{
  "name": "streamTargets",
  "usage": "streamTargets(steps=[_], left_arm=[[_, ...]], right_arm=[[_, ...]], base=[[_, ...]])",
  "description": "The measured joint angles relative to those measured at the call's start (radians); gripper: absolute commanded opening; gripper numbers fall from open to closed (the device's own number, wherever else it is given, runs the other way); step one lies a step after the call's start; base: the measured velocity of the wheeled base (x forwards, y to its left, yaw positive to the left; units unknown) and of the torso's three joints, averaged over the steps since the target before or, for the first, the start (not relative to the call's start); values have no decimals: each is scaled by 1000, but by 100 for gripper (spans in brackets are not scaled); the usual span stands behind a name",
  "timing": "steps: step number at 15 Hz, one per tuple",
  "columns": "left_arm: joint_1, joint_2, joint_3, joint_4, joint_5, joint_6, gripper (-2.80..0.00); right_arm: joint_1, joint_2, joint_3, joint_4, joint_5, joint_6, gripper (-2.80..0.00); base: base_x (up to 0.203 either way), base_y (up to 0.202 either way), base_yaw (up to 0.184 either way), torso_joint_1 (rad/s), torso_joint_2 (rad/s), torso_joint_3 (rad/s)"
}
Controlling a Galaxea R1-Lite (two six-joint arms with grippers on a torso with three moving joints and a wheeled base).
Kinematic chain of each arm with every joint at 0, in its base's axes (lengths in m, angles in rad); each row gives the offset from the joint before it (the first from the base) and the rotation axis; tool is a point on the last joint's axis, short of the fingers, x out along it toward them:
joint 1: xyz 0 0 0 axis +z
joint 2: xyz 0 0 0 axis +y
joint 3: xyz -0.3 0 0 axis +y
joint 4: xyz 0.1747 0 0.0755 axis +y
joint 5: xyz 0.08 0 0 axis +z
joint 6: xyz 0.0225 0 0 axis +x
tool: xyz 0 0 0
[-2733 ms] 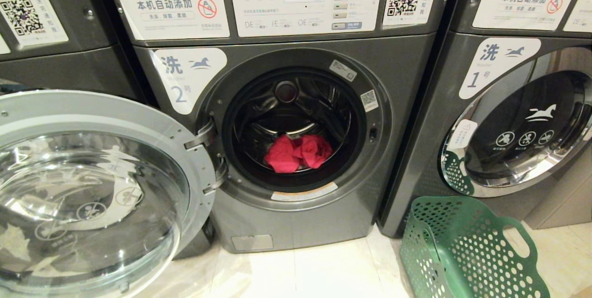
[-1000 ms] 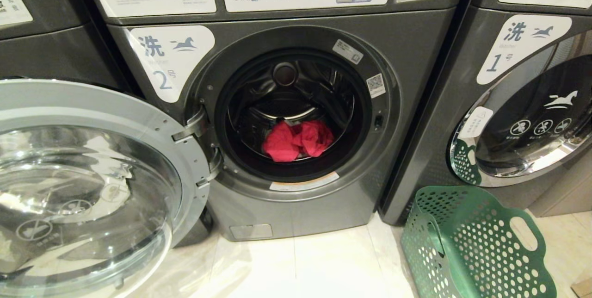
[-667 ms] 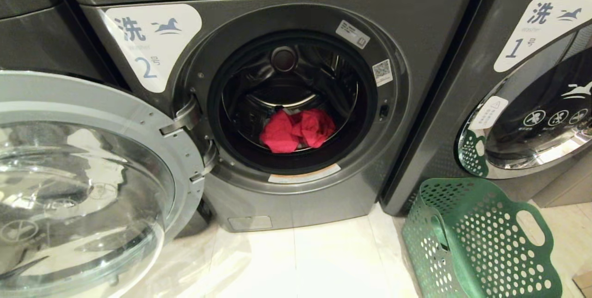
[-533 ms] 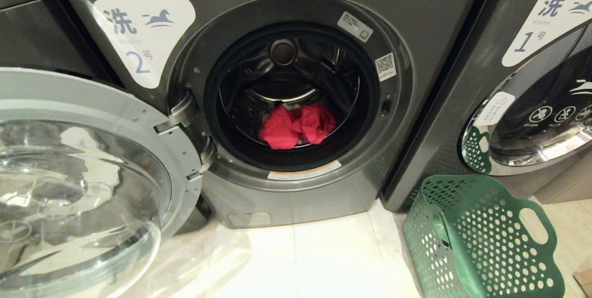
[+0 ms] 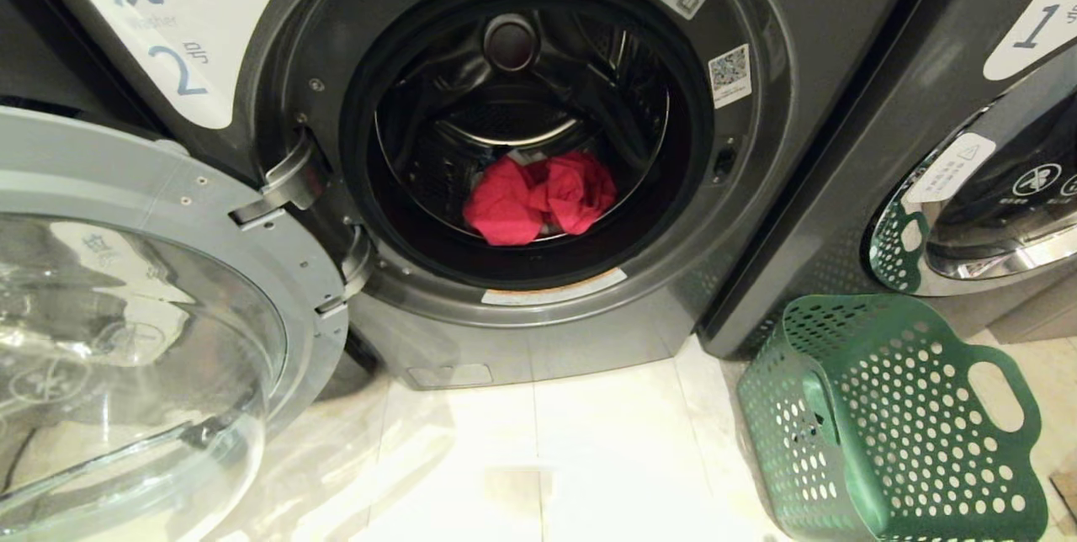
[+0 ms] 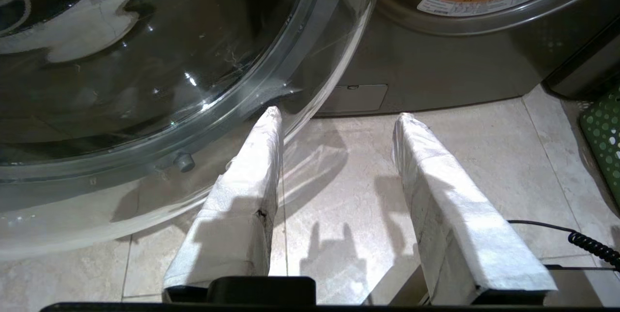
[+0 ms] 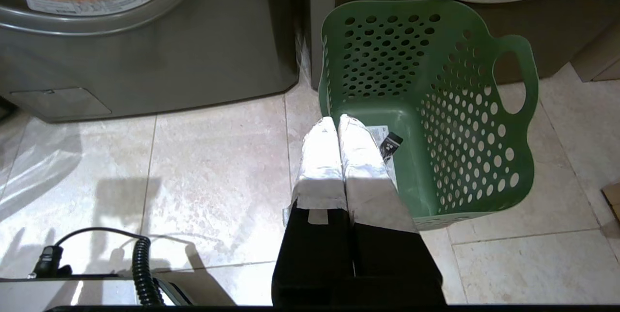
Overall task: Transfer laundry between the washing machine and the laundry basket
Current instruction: Place the clothes into the washing machine
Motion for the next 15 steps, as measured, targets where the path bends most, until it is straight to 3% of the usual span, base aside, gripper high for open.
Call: streamTargets(steps=[7,15], left_arm=[[0,0,0,0,0,0,-280],[0,0,0,0,0,0,-280]], right_arm=[[0,1,0,0,0,0,-280],[1,1,0,0,0,0,-280]], base=[[0,0,0,5,2,-188],[0,0,0,1,1,-19]])
